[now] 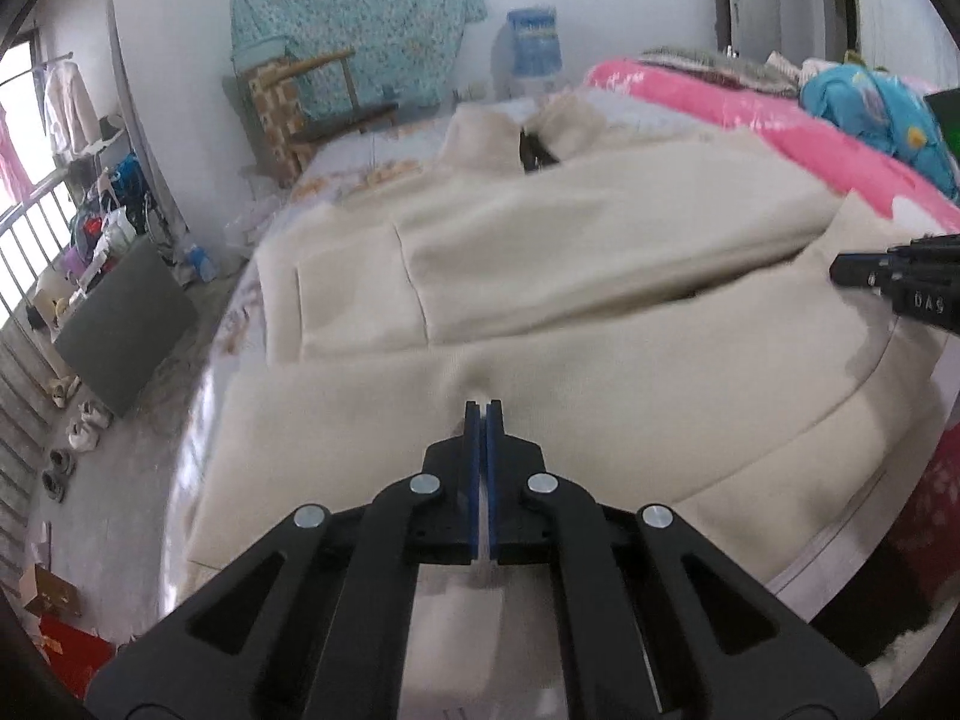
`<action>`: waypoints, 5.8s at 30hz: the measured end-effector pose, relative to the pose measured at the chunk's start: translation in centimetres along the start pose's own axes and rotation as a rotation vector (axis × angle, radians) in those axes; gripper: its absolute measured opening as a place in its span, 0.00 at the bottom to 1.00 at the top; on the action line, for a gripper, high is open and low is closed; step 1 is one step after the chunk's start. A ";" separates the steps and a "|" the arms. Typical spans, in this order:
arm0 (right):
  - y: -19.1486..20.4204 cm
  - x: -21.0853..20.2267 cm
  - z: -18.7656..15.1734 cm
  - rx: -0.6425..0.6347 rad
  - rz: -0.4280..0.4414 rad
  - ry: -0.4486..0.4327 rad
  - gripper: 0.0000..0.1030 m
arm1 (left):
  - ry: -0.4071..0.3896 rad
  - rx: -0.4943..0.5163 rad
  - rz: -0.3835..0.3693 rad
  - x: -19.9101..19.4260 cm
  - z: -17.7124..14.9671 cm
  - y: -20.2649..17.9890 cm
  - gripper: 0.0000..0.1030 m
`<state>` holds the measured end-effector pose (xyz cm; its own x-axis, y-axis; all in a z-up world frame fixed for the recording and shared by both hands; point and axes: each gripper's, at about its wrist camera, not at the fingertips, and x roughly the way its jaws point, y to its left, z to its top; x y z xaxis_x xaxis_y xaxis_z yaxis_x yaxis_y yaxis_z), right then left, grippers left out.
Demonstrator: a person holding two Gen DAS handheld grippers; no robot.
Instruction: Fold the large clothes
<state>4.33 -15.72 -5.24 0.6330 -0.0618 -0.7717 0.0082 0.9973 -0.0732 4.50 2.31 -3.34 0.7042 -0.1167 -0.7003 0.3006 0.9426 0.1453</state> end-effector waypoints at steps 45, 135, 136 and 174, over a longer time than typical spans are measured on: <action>1.1 -5.0 -3.2 -0.098 0.202 -0.015 0.32 | -0.015 -0.008 0.022 0.3 -0.5 -0.5 0.02; 6.8 -3.0 -4.0 -0.164 0.384 -0.044 0.35 | 0.099 -0.354 -0.122 -3.9 -5.5 11.3 0.20; 6.8 -3.1 -3.9 -0.157 0.387 -0.038 0.35 | 0.116 -0.357 -0.119 -3.5 -5.6 11.3 0.20; -0.1 -1.0 -1.9 0.058 0.080 0.016 0.74 | 0.218 -0.158 0.018 1.4 1.1 1.6 0.80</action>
<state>2.27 -15.82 -5.65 0.6211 0.0177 -0.7835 0.0032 0.9997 0.0251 6.72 3.33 -3.35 0.5485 -0.0456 -0.8349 0.1733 0.9830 0.0601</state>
